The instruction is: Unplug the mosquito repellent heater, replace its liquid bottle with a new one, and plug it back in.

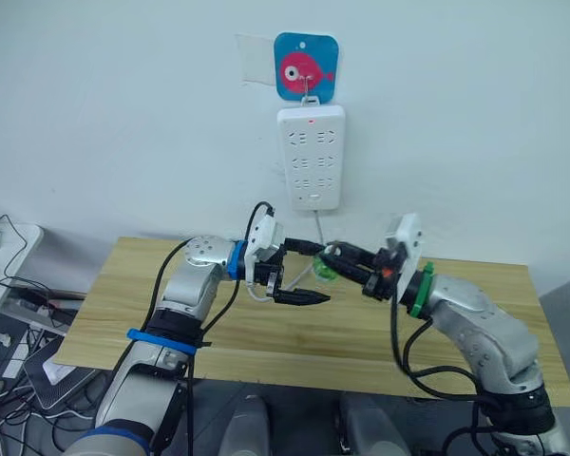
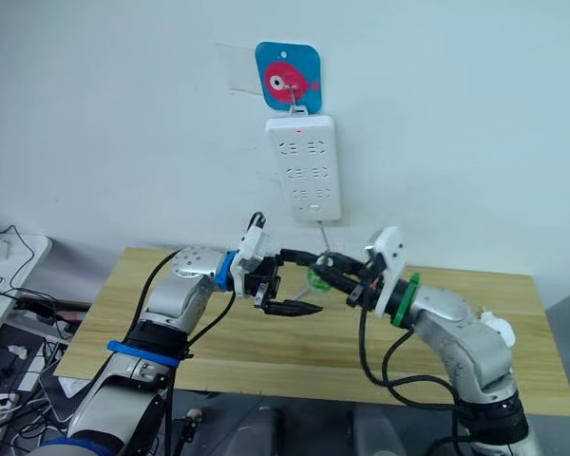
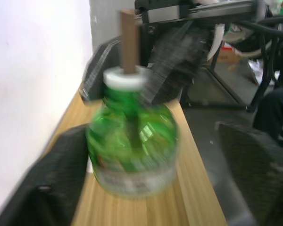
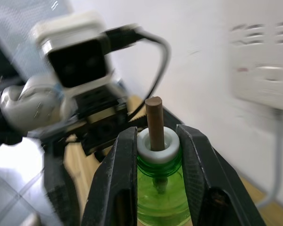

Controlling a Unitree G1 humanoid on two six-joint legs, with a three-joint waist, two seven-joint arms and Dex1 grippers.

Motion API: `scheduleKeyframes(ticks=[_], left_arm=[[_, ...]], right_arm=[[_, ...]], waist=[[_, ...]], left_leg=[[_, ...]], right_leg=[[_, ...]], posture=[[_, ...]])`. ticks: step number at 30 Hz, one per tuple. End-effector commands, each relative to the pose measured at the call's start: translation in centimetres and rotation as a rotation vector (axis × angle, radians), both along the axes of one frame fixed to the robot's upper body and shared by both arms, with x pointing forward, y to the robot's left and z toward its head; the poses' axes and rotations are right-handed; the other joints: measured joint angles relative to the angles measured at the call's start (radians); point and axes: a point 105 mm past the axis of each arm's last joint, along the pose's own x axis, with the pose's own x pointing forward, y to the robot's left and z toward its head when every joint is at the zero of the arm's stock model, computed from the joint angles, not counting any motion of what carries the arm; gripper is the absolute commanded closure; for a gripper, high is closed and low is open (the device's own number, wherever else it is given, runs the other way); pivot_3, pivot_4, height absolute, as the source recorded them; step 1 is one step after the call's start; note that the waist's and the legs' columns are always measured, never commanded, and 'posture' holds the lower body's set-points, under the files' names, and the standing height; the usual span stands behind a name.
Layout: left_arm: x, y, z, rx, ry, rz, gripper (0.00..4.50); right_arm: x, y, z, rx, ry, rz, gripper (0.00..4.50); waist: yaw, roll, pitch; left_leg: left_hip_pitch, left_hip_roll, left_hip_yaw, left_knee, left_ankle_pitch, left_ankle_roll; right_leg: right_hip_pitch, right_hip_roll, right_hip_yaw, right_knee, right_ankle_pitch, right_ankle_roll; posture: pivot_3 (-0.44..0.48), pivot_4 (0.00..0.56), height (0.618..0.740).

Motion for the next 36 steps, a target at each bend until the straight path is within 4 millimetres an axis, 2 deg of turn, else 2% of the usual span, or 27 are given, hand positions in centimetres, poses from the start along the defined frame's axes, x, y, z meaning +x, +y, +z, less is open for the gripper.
scheduleKeyframes(ticks=[1,5,10,23,35,36], left_arm=[[0.4,-0.3,2.1,-0.099,-0.084,0.043,0.0],[1.4,-1.7,3.7,-0.214,-0.165,0.143,0.0],[1.4,-3.2,4.3,-0.285,-0.215,0.194,0.0],[1.9,-5.3,5.0,-0.361,-0.272,0.274,0.0],[2.0,-5.9,5.5,-0.406,-0.273,0.296,0.0],[2.0,-6.0,5.5,-0.408,-0.273,0.293,0.19]], right_arm=[[0.8,-2.9,2.2,0.2,0.063,-0.18,3.64],[1.3,-5.2,3.2,0.485,0.185,-0.299,3.64],[1.5,-5.8,4.6,0.753,0.296,-0.337,3.64],[0.8,-3.6,5.5,0.78,0.387,-0.249,3.64],[0.7,-3.1,5.8,0.783,0.399,-0.228,3.64],[0.7,-3.1,5.8,0.783,0.4,-0.227,3.64]], waist=[[0.001,0.0,0.0],[0.002,0.0,-0.001],[-0.009,0.0,-0.002],[-0.024,0.0,-0.006],[-0.024,0.0,-0.006],[-0.024,0.0,-0.006]], left_leg=[[0.0,0.0,0.0,0.0,0.0,0.0],[-0.001,0.0,0.0,0.0,0.0,0.0],[-0.001,-0.001,0.001,0.0,0.0,0.0],[-0.001,-0.001,0.002,0.0,0.0,0.0],[-0.001,-0.001,0.002,0.0,0.0,0.0],[-0.001,-0.001,0.002,0.0,0.0,0.0]], right_leg=[[0.0,0.0,0.0,0.0,0.0,0.0],[0.0,-0.001,0.0,0.0,0.0,0.0],[-0.001,-0.001,0.001,0.0,0.0,0.0],[-0.001,0.0,0.002,0.0,0.0,0.0],[-0.001,0.0,0.002,0.0,0.0,0.0],[-0.001,0.0,0.002,0.0,0.0,0.0]], posture=[[0.006,0.152,0.74],[-0.013,0.139,0.74],[-0.024,0.122,0.74],[-0.017,0.13,0.74],[-0.027,0.136,0.74],[-0.027,0.136,0.74]])
